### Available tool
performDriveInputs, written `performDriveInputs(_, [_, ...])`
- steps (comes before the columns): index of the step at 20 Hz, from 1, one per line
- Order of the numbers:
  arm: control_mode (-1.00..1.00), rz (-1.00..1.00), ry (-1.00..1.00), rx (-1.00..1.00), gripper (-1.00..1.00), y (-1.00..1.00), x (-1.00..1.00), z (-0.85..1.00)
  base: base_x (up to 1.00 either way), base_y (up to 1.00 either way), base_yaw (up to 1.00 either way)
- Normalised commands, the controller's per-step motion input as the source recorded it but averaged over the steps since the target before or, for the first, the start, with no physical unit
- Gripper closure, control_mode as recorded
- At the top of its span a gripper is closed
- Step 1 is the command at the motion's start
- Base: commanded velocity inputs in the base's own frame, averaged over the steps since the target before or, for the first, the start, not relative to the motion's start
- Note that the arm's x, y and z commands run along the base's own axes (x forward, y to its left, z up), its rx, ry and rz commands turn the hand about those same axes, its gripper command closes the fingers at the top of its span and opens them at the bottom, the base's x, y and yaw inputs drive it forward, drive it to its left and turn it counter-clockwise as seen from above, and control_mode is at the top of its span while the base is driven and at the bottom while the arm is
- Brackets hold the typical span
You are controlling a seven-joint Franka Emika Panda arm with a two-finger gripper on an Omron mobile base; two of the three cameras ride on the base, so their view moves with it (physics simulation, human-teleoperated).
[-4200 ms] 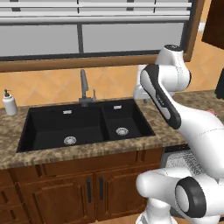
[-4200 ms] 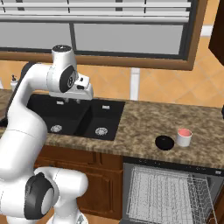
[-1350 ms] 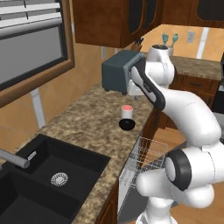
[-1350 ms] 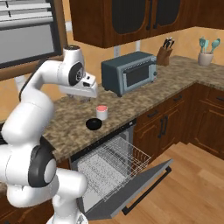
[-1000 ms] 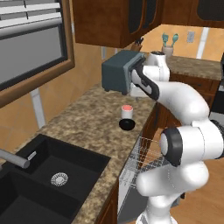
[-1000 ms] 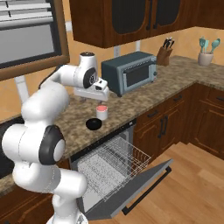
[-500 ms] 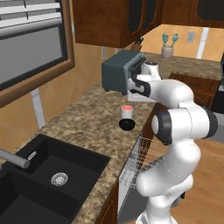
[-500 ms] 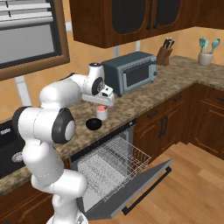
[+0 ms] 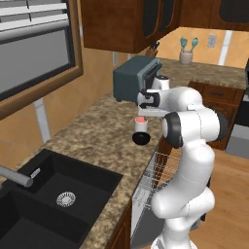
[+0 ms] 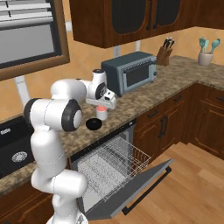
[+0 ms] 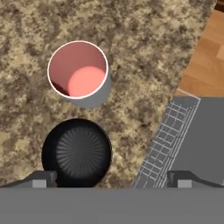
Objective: Pick up the cup and bowl from the counter, place them in the dishwasher, and close the dishwasher door.
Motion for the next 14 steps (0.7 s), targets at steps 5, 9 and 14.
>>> performDriveInputs(5, [-1.00, 0.00, 0.00, 0.02, -1.00, 0.00, 0.54, -0.28, 0.00, 0.00, 0.00])
performDriveInputs(9, [-1.00, 0.00, 0.00, 0.02, -1.00, -0.05, 0.58, -0.26, 0.00, 0.00, 0.00])
performDriveInputs(14, [-1.00, -0.01, 0.00, 0.02, -1.00, -0.12, 0.49, -0.29, 0.00, 0.00, 0.00])
